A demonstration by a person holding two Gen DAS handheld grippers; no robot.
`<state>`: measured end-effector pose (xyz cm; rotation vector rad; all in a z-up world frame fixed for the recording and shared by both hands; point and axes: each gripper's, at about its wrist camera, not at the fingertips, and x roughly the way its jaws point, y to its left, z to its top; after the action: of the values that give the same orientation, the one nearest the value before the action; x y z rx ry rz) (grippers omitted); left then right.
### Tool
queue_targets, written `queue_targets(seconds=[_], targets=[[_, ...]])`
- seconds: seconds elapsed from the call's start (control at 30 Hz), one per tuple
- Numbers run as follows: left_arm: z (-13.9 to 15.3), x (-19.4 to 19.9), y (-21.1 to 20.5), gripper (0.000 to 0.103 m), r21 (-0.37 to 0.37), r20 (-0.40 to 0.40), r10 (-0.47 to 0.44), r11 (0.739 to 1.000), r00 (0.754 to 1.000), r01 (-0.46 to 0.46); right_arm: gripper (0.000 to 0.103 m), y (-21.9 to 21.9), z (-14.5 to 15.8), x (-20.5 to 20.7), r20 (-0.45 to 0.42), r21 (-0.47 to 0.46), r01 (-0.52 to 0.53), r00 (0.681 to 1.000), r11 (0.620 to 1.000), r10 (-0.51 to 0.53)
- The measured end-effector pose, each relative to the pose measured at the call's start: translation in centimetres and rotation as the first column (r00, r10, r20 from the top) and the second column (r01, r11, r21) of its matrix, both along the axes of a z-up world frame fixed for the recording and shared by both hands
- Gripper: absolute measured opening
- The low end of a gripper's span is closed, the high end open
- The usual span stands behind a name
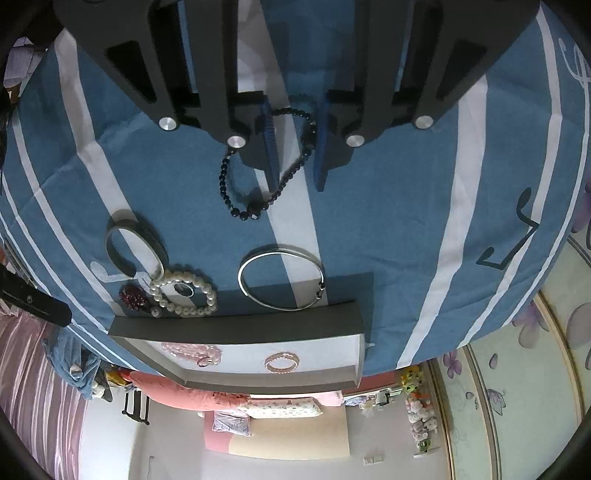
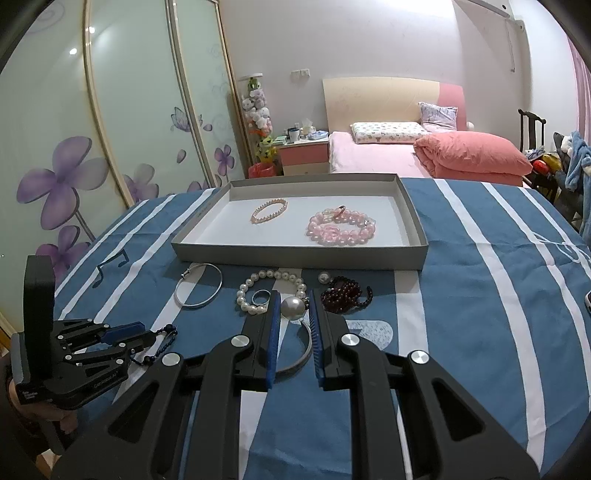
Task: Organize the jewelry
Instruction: 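Lift the pearl pendant and black bracelet and carry both toward the gray tray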
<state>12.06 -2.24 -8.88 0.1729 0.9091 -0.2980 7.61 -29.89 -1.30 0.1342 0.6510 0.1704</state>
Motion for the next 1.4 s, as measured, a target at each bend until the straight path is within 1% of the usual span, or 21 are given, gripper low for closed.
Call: queue_targets(seconds=[0.07,0.13,0.17,0.2,0.27,0.33,0.37,0.4,0.43,0.53,0.6,0.67,0.77,0.83,0.93,1.0,1.2,1.3,1.4], targets=[[0.2,-0.4,0.1,0.021,0.005,0.004,0.005,1.000,1.000,-0.005,0.016,0.0,0.0,0.0,0.001,0.002,0.001,1.000,1.000,-0.001],[0.3,-0.9,0.3,0.029,0.022,0.023,0.004,1.000,1.000,-0.004,0.016,0.0,0.0,0.0,0.002,0.005,0.000,1.000,1.000,0.000],[0.4,-1.1,0.3,0.035,0.029,0.033,0.002,1.000,0.999,-0.003,0.016,0.0,0.0,-0.1,0.002,0.006,-0.001,1.000,1.000,0.001],[0.5,-1.3,0.4,0.037,0.039,0.043,0.000,0.999,0.999,-0.001,0.016,0.0,0.0,0.0,0.001,0.007,-0.001,1.000,1.000,0.001],[0.5,-1.4,0.5,0.037,0.054,0.045,-0.001,0.999,0.999,-0.002,0.016,0.0,-0.1,0.0,-0.003,0.013,-0.003,1.000,1.000,0.003],[0.2,-1.3,0.7,0.035,0.043,0.031,0.004,0.999,1.000,-0.005,0.016,0.0,-0.2,0.1,-0.009,0.018,-0.005,1.000,1.000,0.005],[0.2,-1.2,0.8,0.026,0.029,0.027,0.004,1.000,1.000,-0.005,0.016,0.0,-0.2,0.1,-0.011,0.019,-0.006,1.000,1.000,0.006],[0.2,-1.1,0.8,0.013,0.017,0.022,0.000,1.000,1.000,0.000,0.016,0.0,-0.2,0.1,-0.012,0.020,-0.006,1.000,1.000,0.007],[0.2,-1.1,0.7,0.012,0.019,0.023,0.001,1.000,1.000,-0.001,0.016,0.0,-0.3,0.1,-0.013,0.020,-0.006,1.000,1.000,0.006],[0.2,-1.4,0.5,0.011,0.039,0.035,0.002,0.999,0.999,-0.003,0.016,-0.1,-0.2,0.0,-0.012,0.023,-0.003,1.000,1.000,0.004],[0.3,-1.4,0.6,0.011,0.025,0.033,0.015,1.000,0.999,-0.016,0.016,-0.2,-0.1,-0.1,-0.006,0.025,0.003,1.000,1.000,-0.002],[0.8,-1.3,1.3,0.011,-0.015,0.047,0.039,0.999,0.998,-0.039,0.016,-0.4,0.1,-0.2,0.000,0.031,0.007,1.000,0.999,-0.007],[2.6,-1.5,2.2,0.011,-0.086,0.094,0.071,0.994,0.993,-0.063,0.016,-0.7,0.5,-0.4,0.019,0.044,0.013,1.000,0.999,-0.014],[4.2,-1.7,2.5,0.011,-0.135,0.136,0.085,0.989,0.987,-0.067,0.016,-0.9,0.8,-0.5,0.033,0.056,0.016,0.999,0.998,-0.018],[5.9,-2.2,2.5,0.011,-0.187,0.187,0.098,0.980,0.977,-0.063,0.016,-0.9,1.3,-0.6,0.056,0.074,0.018,0.998,0.997,-0.023],[6.9,-2.2,2.3,0.011,-0.209,0.213,0.104,0.976,0.971,-0.059,0.016,-0.9,1.7,-0.7,0.070,0.082,0.018,0.997,0.997,-0.023],[9.6,-3.0,0.8,0.011,-0.253,0.304,0.106,0.967,0.947,-0.027,0.016,0.1,2.9,-0.9,0.132,0.071,0.009,0.991,0.997,-0.018],[11.0,-3.3,-0.2,0.011,-0.248,0.363,0.102,0.969,0.926,-0.010,0.016,0.6,3.5,-1.0,0.167,0.056,0.014,0.986,0.998,-0.023],[12.0,-3.2,-1.1,0.011,-0.239,0.404,0.095,0.971,0.910,0.005,0.016,1.2,4.0,-0.9,0.199,0.035,0.027,0.979,0.999,-0.034]])
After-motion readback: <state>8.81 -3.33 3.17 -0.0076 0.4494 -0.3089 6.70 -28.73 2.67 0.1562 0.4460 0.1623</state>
